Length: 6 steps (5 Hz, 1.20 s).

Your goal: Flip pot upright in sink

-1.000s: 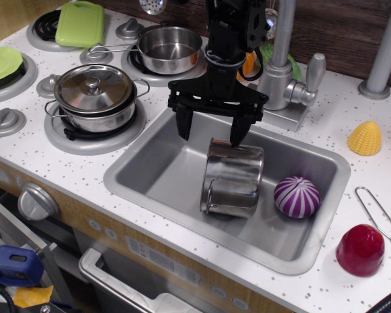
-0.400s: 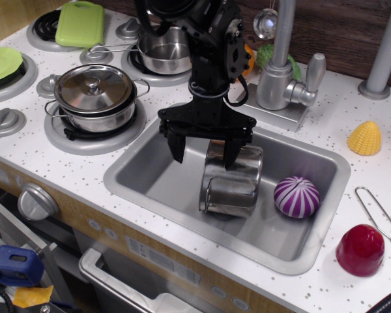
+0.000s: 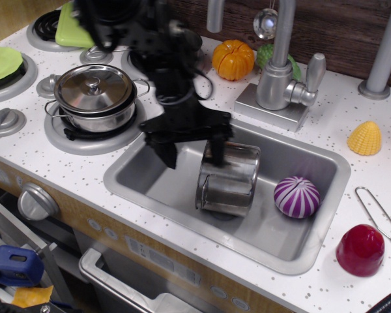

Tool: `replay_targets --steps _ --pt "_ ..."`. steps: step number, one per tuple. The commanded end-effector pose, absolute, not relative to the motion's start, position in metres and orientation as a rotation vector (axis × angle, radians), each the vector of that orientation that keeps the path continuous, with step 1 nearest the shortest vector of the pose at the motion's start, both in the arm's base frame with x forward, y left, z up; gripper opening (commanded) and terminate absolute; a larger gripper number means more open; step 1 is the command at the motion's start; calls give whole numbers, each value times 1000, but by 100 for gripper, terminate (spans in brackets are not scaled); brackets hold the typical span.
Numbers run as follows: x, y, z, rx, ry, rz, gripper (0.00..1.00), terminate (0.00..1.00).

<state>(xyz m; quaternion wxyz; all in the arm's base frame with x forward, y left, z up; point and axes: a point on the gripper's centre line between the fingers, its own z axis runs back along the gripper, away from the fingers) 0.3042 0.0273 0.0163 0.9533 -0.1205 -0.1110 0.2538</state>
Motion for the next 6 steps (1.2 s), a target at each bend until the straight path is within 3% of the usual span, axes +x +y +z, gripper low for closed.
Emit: replay_targets --steps 1,6 --pt "313 30 31 -407 -277 569 100 0" --pt "325 4 12 -554 -360 654 100 0"
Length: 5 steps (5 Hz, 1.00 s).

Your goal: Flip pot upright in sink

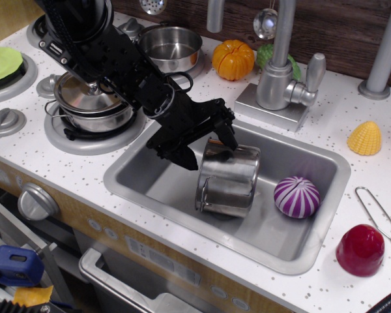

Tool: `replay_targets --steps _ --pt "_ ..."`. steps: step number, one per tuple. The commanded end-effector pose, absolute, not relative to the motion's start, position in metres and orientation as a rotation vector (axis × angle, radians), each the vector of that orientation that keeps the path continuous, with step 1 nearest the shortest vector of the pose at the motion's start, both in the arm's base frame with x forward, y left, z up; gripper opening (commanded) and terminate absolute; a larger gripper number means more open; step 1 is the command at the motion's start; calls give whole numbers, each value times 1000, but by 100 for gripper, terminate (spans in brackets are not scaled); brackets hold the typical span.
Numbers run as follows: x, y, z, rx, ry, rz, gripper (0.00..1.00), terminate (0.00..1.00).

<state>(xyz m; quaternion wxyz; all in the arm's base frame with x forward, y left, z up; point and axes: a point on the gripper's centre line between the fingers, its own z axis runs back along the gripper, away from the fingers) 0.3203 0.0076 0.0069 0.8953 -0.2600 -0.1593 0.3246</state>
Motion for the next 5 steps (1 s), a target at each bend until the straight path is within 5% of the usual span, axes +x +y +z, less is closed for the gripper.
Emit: replay_targets --steps 1,2,3,5 --pt "333 -4 8 -572 -384 656 100 0" --pt "336 -10 5 -608 -383 670 100 0" --pt "339 -18 3 -615 -397 695 0 0" --pt "339 -17 2 -627 -373 677 0 0"
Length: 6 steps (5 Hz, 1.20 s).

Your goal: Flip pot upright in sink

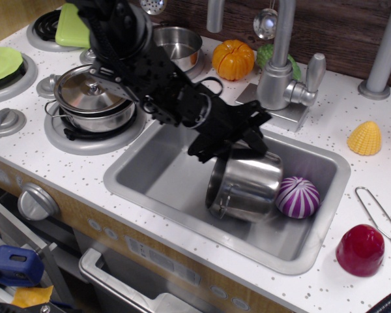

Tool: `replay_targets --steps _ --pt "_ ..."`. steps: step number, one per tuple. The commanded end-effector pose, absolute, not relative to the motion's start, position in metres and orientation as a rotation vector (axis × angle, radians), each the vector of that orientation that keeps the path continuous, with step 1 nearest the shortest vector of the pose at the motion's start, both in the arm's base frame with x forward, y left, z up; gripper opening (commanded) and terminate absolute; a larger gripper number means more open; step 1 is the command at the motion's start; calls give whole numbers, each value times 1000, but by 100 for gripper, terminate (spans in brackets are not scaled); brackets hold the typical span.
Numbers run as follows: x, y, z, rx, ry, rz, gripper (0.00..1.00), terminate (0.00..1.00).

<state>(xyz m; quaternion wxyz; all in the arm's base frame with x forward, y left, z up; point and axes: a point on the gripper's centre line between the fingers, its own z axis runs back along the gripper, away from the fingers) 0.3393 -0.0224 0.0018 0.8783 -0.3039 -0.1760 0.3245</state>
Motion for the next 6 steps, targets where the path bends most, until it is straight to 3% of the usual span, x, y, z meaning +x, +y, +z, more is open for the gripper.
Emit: replay_targets --steps 1,2,3,4,5,6 --pt "339 -16 6 -589 -338 658 0 0" --pt "341 -13 16 -420 -267 556 0 0" --pt "341 -9 19 -320 -245 488 0 0" --pt "344 -7 21 -183 -319 412 0 0" --pt "345 -9 21 -59 -465 372 0 0" --pt "347 -9 19 -27 -537 365 0 100"
